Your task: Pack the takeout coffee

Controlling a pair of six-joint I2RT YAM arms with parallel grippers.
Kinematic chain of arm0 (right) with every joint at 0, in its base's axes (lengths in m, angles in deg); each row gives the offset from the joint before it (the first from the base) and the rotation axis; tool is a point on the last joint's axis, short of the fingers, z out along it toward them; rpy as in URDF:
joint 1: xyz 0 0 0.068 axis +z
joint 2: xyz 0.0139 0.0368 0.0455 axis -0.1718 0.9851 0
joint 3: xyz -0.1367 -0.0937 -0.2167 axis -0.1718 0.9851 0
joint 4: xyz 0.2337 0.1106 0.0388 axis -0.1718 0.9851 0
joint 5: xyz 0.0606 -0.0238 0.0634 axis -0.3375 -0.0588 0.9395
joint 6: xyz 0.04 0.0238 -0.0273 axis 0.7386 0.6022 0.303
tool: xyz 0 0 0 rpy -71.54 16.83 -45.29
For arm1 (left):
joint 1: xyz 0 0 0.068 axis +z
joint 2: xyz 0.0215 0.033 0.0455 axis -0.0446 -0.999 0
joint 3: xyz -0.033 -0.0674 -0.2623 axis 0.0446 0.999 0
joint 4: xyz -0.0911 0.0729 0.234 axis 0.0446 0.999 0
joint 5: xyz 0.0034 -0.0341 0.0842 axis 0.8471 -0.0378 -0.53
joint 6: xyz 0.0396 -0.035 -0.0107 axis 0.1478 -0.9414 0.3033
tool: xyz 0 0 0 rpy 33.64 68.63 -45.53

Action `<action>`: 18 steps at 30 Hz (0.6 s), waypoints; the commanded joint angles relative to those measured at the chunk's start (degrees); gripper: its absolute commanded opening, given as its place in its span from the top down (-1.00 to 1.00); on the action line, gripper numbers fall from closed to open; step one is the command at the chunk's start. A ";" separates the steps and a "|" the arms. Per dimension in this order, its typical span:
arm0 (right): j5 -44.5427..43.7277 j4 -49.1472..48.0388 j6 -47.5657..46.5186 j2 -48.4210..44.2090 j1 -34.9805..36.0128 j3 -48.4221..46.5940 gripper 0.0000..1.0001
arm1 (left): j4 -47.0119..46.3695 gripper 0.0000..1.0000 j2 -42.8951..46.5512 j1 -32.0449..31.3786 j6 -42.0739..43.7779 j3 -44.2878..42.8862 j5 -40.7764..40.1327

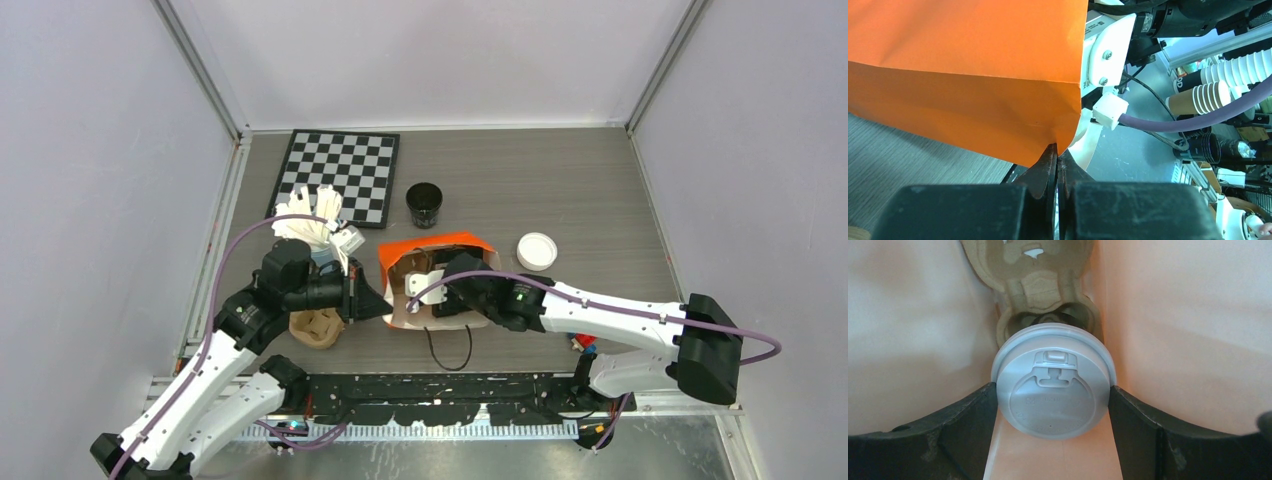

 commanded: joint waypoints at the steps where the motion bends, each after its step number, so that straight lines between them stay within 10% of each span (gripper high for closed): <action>1: 0.12 -3.32 -1.09 -0.39 -0.78 -0.09 -0.48 | 0.29 1.00 -0.29 0.26 1.66 -1.61 2.79; 18: 1.68 -5.44 -1.13 1.99 -2.10 1.55 -0.50 | -0.68 1.00 -0.81 0.26 0.44 -1.75 2.93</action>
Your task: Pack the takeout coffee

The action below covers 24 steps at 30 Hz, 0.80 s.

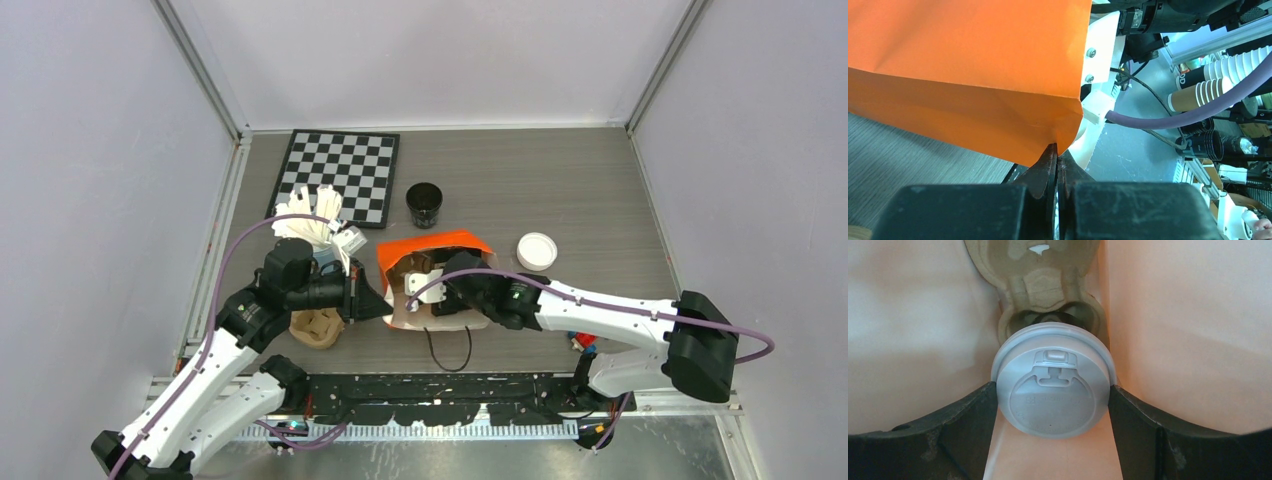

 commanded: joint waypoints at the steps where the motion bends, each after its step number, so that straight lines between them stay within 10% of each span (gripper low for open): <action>1: 0.30 -2.99 0.29 0.79 -0.66 0.65 -0.50 | -1.14 1.00 0.05 0.30 -0.47 -1.73 2.48; 24: 0.32 -6.60 0.68 4.20 -2.54 1.97 -0.49 | -1.88 1.00 0.55 0.26 -3.00 -0.58 1.99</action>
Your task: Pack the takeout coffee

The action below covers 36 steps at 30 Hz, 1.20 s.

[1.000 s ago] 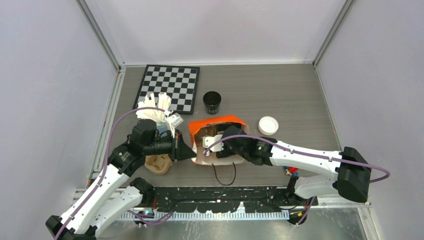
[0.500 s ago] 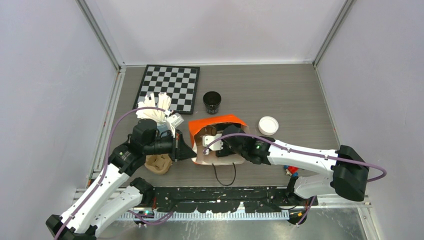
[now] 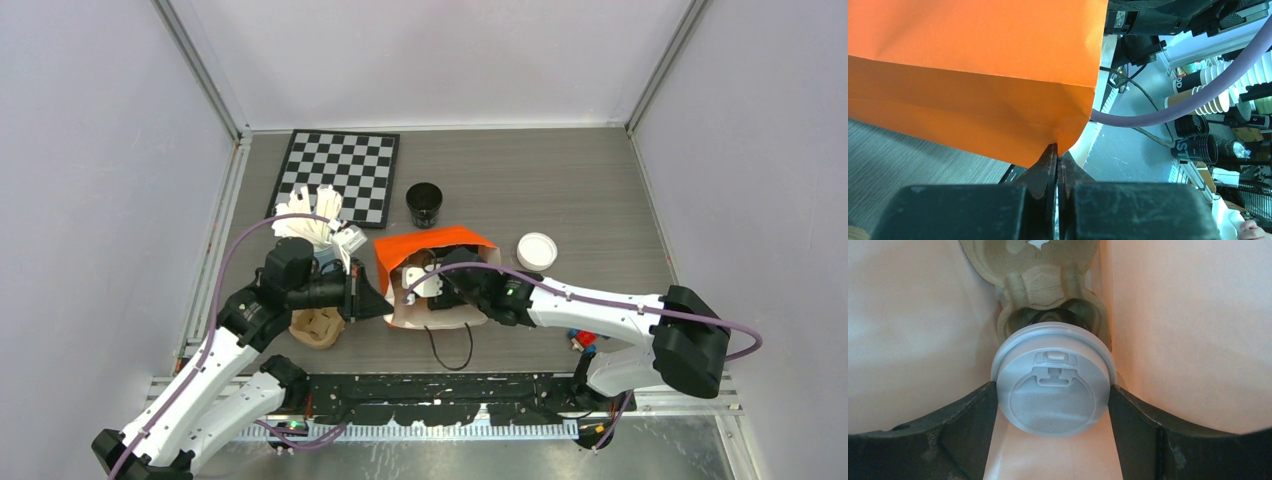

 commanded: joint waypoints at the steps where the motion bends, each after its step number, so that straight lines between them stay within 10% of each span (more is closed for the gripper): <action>1: -0.28 -1.64 0.82 1.08 -0.75 1.61 -0.49 | -1.41 1.00 0.95 0.26 -1.55 -0.65 2.12; 36: 2.61 13.87 6.34 -4.65 -0.93 -8.37 -0.84 | -0.21 1.00 0.93 0.24 -2.40 -1.47 1.21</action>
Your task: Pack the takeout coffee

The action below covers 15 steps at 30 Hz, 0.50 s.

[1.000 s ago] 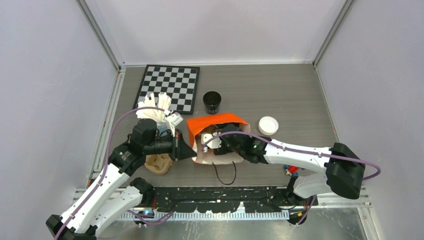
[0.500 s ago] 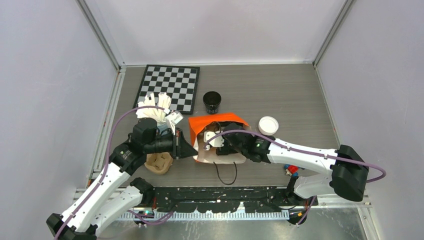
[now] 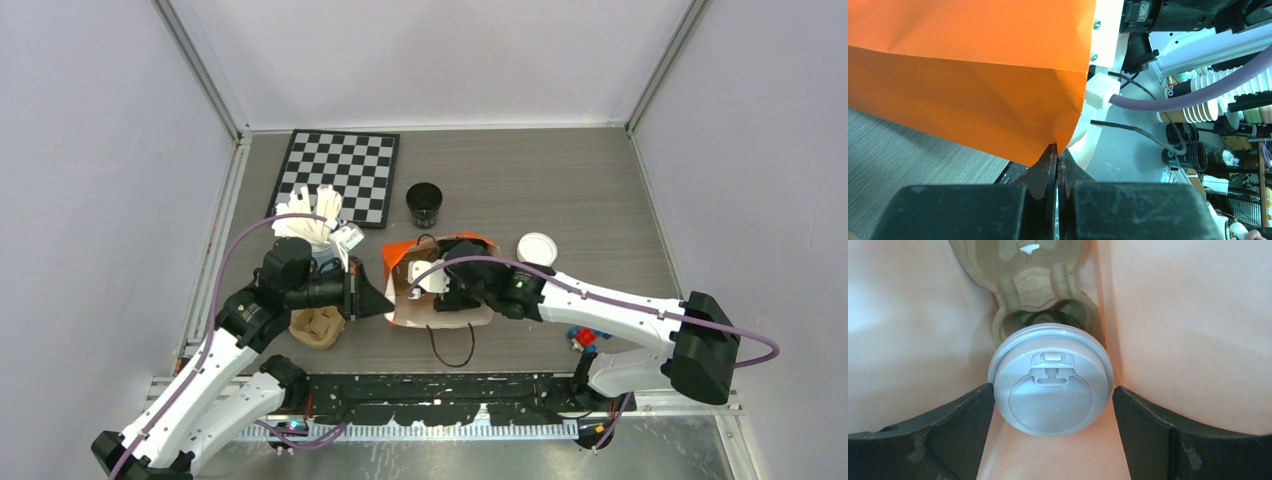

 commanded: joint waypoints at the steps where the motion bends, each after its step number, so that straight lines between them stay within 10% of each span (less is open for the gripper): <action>1: 1.25 2.67 2.19 -1.53 -0.32 -4.52 -0.85 | 1.71 1.00 0.38 0.12 0.86 -1.61 1.57; 15: 1.36 9.07 5.26 -3.05 -0.27 -7.24 -0.85 | 2.37 1.00 -0.17 0.15 0.60 -2.91 1.36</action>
